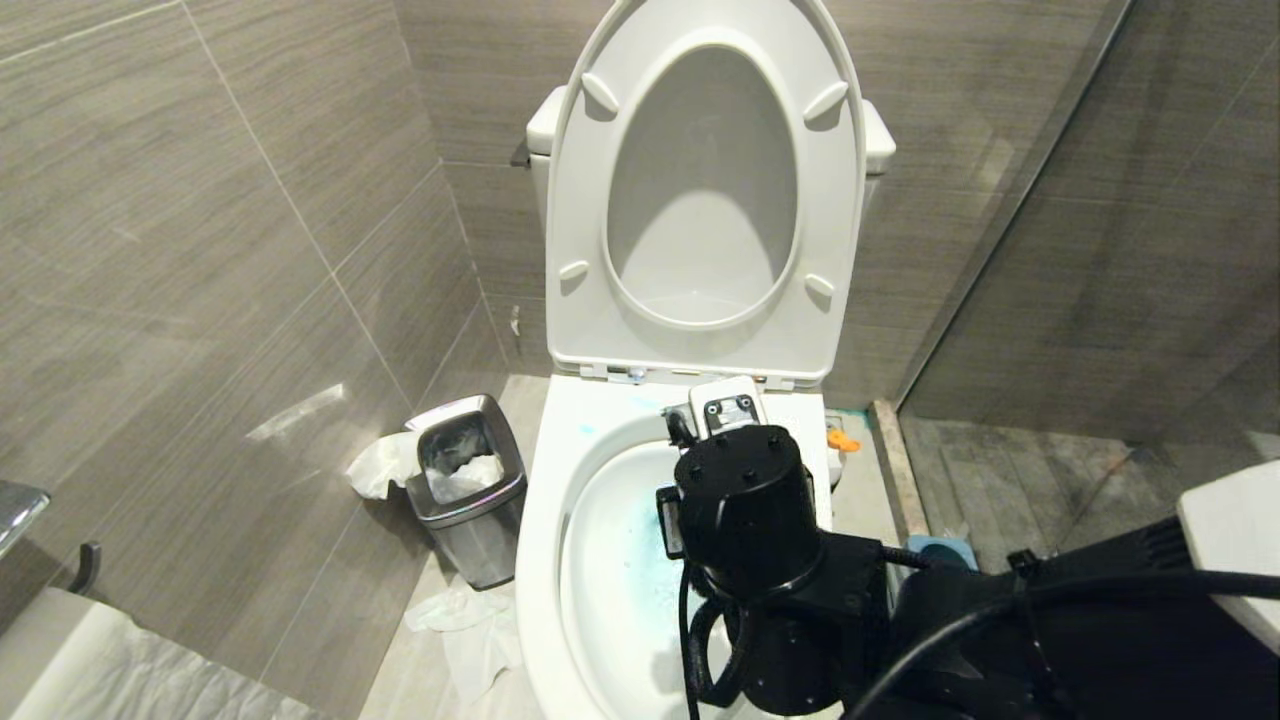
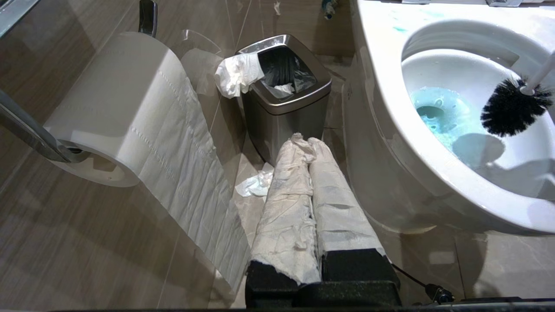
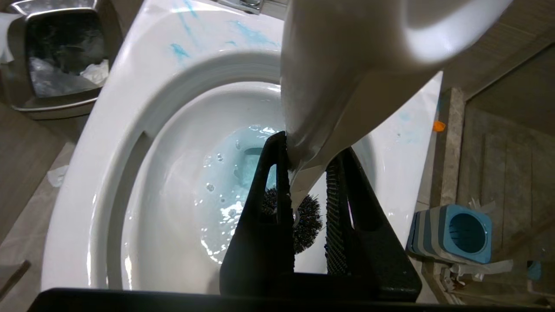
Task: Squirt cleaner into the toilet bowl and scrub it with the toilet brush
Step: Scrub the toilet bowl
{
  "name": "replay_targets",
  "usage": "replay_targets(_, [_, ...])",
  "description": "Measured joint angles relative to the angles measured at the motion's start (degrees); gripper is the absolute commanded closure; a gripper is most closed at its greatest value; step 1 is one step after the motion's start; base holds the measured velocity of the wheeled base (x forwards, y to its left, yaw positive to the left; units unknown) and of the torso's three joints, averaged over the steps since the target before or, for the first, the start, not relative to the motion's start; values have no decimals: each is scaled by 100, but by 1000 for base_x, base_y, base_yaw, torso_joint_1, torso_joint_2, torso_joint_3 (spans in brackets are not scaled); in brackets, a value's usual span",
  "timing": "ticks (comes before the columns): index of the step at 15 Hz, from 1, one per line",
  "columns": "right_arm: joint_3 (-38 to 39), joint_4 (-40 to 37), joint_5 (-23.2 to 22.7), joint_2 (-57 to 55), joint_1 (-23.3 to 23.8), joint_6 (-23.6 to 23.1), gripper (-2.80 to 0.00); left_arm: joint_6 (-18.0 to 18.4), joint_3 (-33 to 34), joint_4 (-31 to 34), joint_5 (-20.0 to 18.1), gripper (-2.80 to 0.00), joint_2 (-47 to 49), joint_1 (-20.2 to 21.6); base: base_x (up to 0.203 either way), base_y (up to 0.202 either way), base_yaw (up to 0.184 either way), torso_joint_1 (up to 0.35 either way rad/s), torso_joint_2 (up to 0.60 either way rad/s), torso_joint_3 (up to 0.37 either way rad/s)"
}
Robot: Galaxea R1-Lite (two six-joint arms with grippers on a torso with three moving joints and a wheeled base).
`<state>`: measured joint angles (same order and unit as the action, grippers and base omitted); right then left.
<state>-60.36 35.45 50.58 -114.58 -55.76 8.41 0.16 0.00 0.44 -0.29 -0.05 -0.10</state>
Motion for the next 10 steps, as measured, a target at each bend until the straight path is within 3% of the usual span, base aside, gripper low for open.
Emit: replay_targets(10, [-1251, 3, -182, -826, 1034, 8, 0, 2, 0, 0, 0, 0, 0, 0, 0, 0, 0, 0, 0, 0])
